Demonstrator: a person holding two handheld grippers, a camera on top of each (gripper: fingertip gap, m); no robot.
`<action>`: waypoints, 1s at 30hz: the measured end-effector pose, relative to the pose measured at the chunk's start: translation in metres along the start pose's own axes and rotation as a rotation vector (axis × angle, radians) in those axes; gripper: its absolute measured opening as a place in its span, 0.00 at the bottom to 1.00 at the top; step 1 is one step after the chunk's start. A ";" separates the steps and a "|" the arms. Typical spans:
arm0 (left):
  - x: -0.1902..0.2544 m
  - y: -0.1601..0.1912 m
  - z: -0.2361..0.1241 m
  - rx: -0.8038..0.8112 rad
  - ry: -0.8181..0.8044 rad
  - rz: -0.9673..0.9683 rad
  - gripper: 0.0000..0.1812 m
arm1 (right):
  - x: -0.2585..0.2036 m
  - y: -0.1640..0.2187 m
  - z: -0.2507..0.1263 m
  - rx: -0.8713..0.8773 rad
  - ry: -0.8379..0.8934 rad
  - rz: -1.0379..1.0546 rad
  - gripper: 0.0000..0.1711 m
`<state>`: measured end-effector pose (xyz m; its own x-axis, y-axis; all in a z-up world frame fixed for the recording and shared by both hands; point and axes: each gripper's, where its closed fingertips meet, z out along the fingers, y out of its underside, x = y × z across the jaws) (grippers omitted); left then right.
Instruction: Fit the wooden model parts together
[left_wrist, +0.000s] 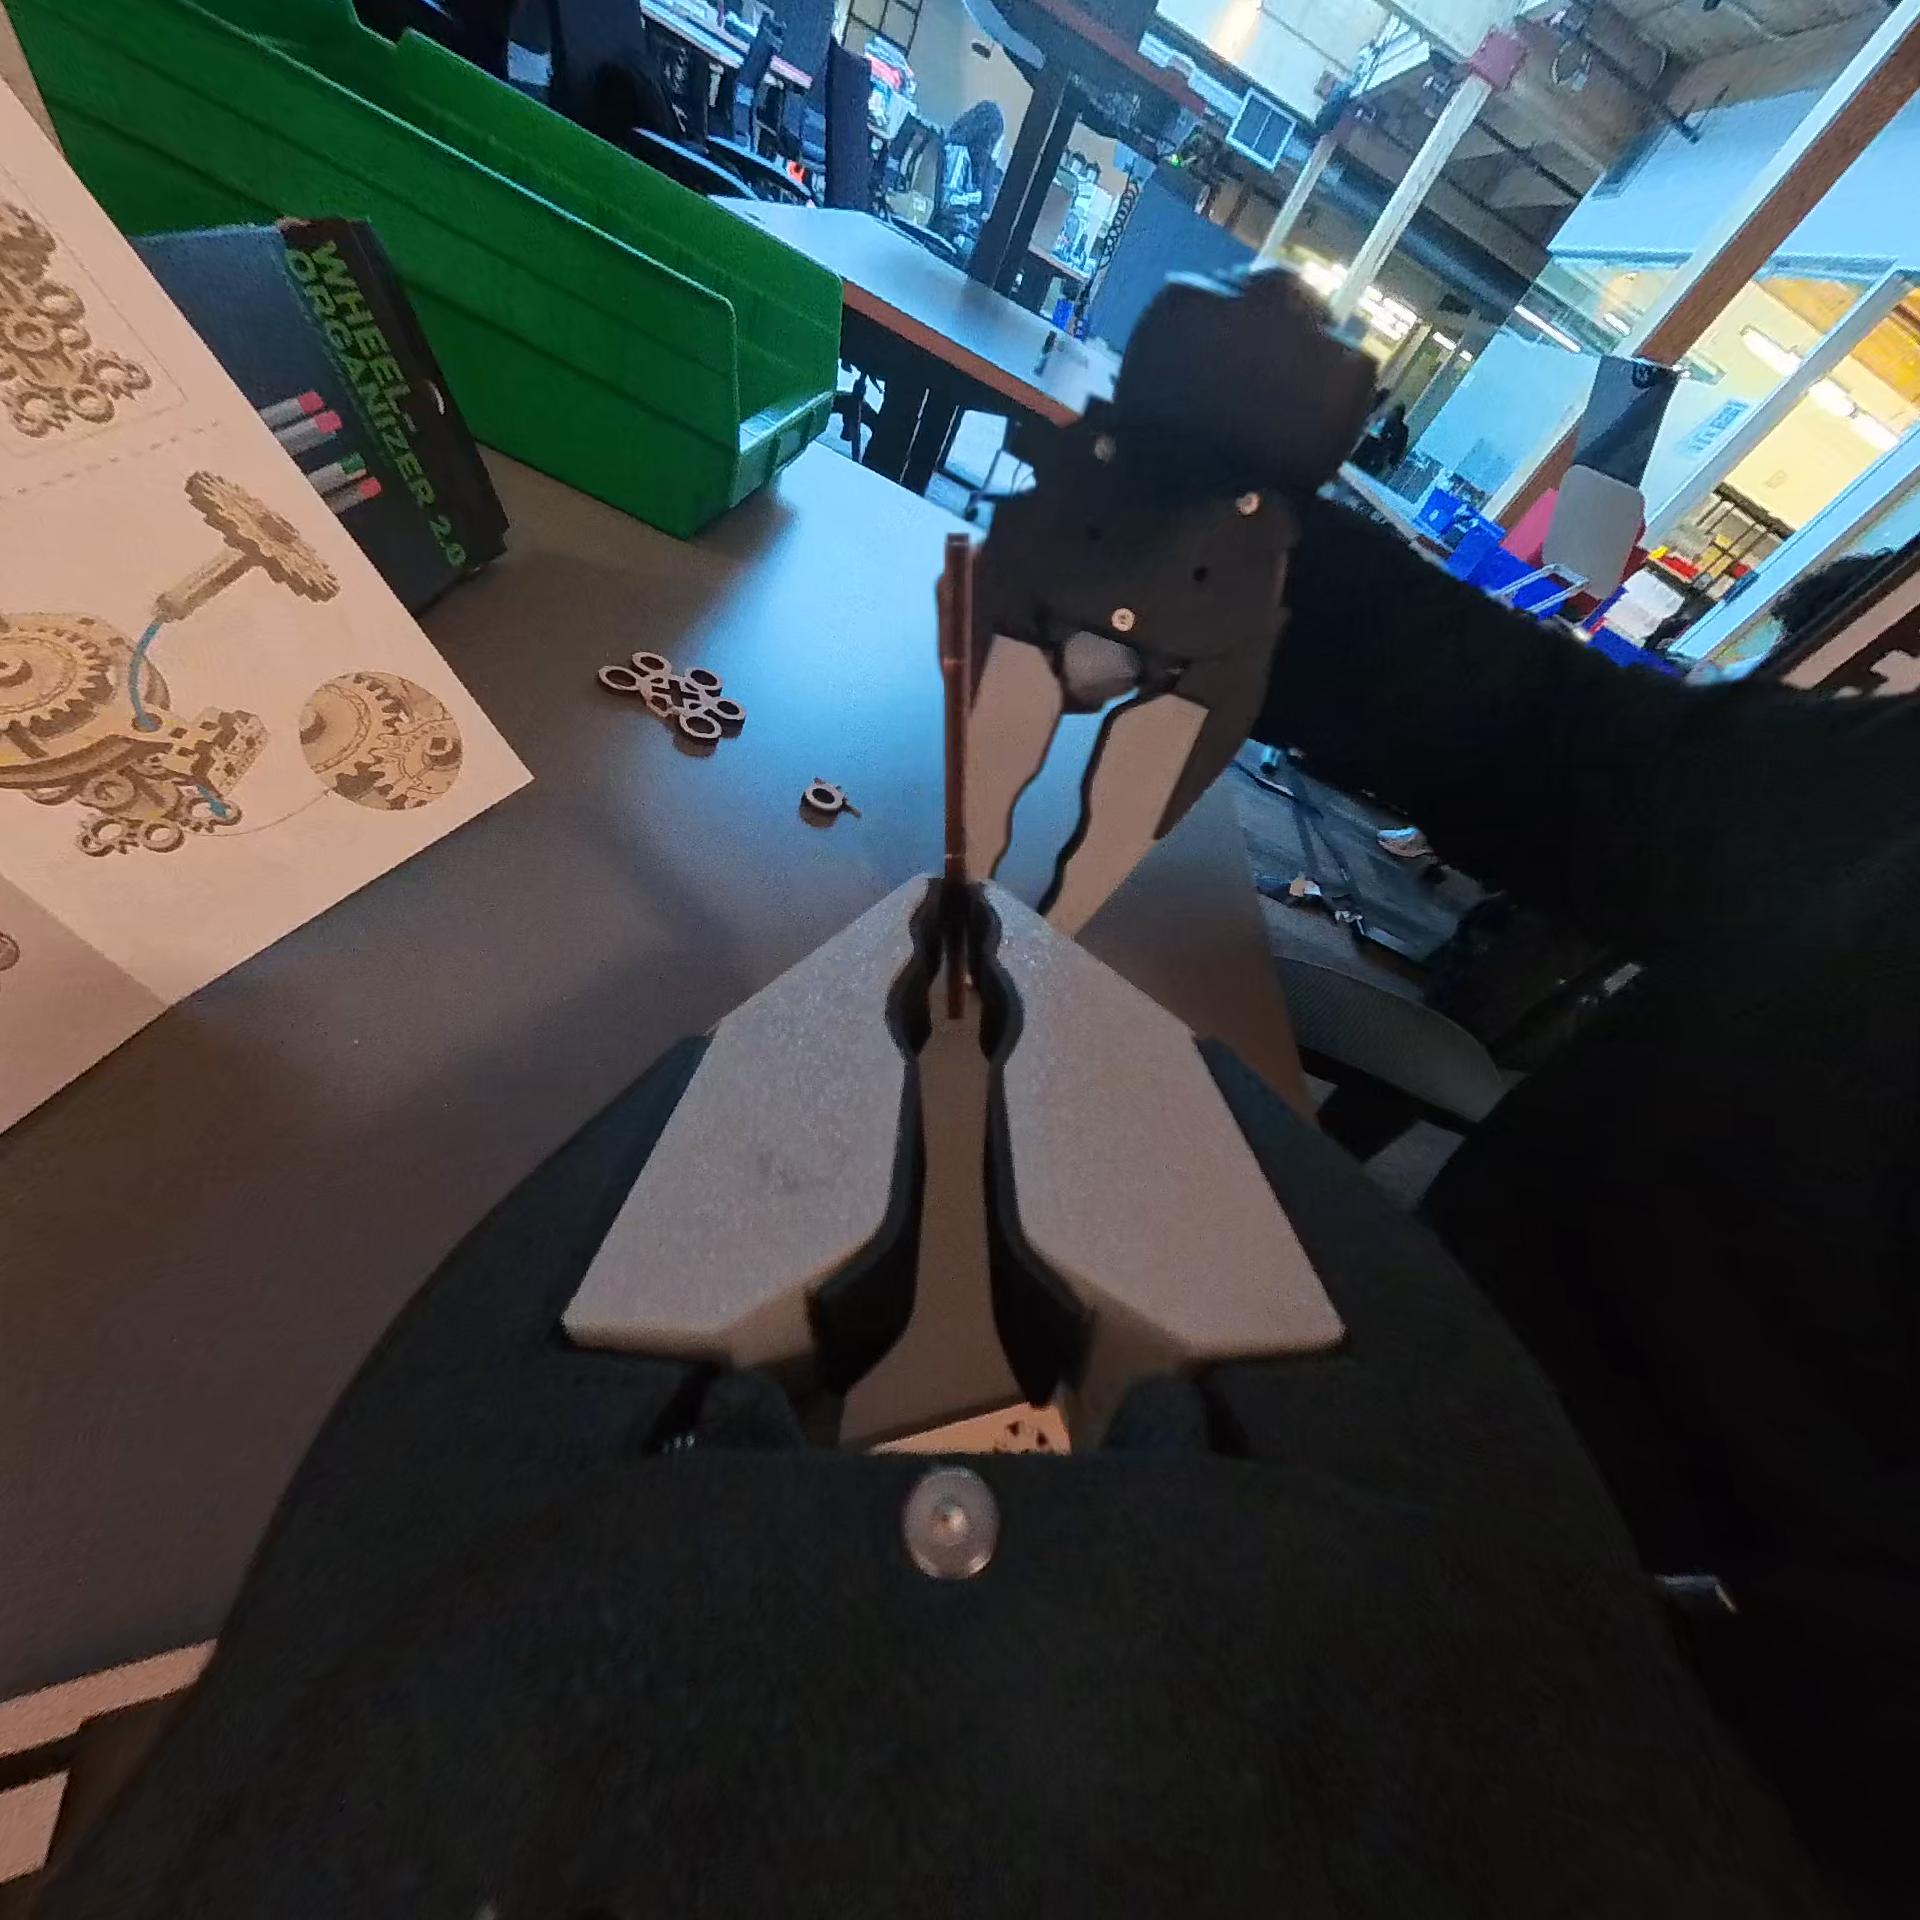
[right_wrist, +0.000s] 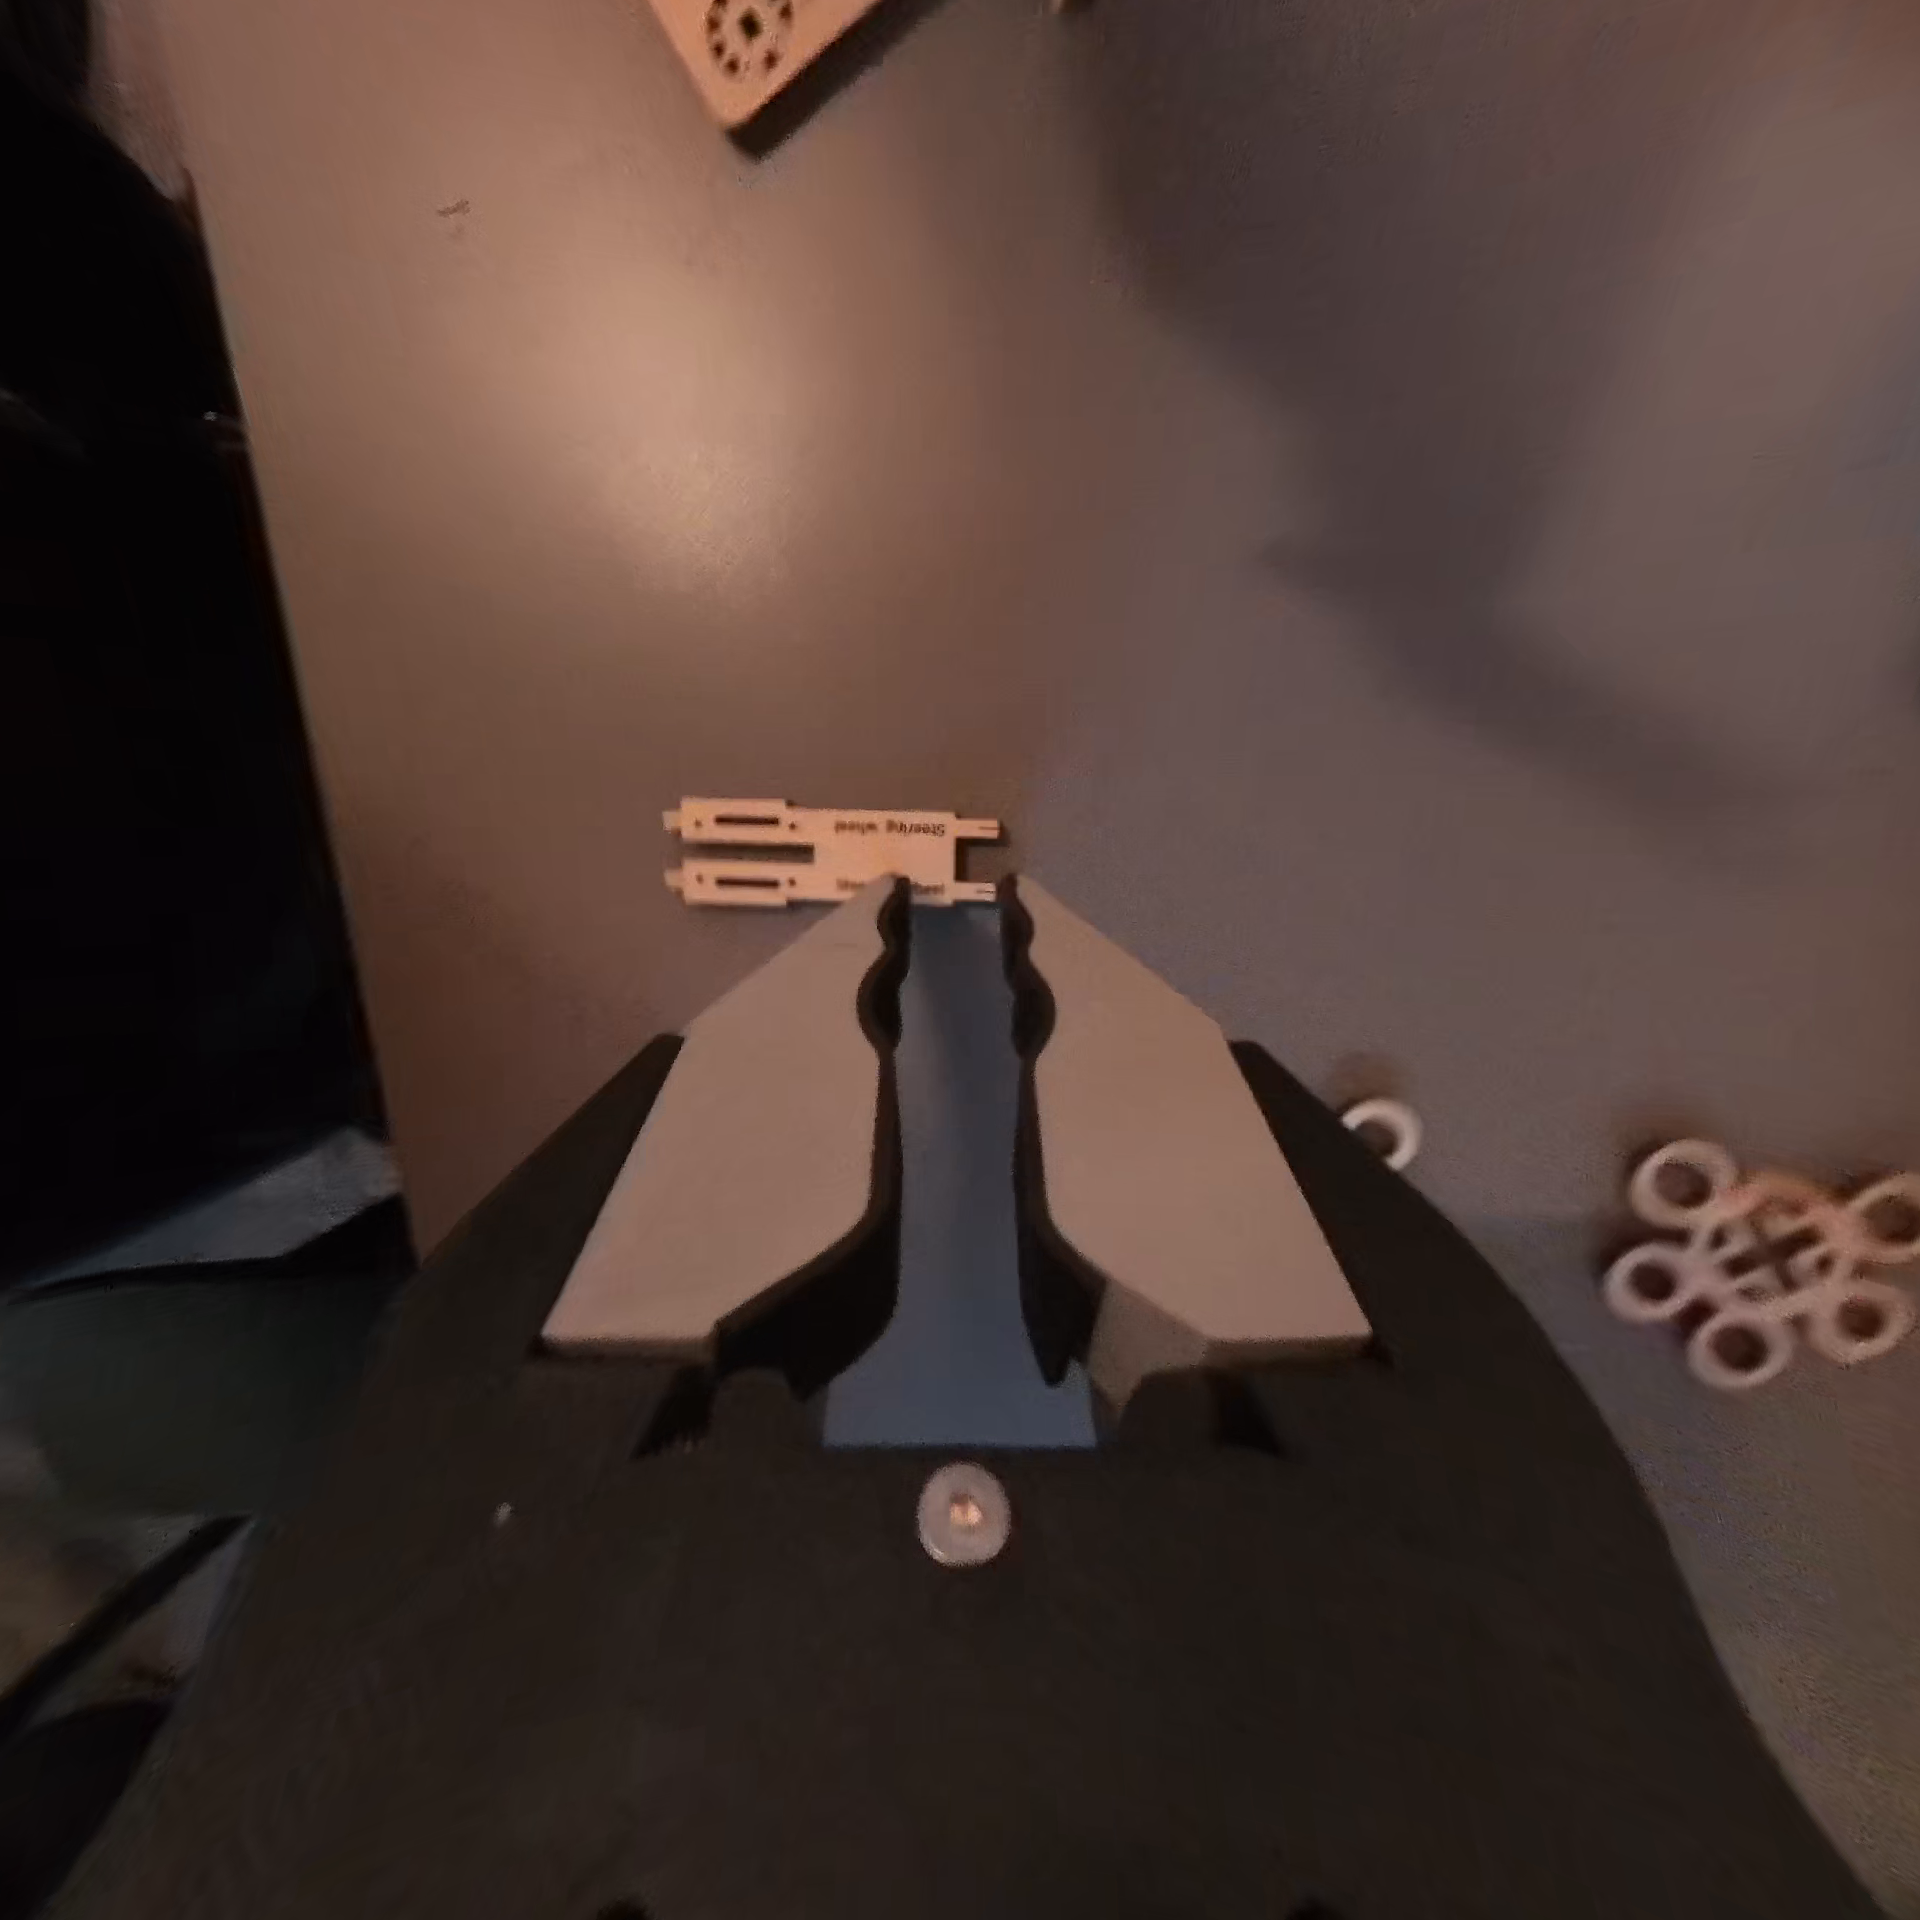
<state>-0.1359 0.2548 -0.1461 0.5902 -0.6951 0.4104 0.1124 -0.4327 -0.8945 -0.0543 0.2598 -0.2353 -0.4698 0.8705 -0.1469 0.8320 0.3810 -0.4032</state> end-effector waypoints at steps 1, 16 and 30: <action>0.002 -0.001 0.000 0.007 0.008 -0.004 0.01 | -0.006 0.006 -0.003 0.016 0.007 0.015 0.11; 0.017 0.014 0.006 -0.080 0.087 0.075 0.01 | -0.032 -0.008 0.007 0.064 -0.120 -0.318 0.19; 0.033 0.014 0.008 -0.084 0.152 0.080 0.01 | -0.035 0.038 -0.011 0.124 0.041 -0.139 0.21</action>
<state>-0.1083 0.2303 -0.1463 0.4666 -0.8049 0.3666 -0.0005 -0.4147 -0.9100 -0.0028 0.2469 -0.2353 -0.5633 0.8250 -0.0455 0.7157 0.4596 -0.5259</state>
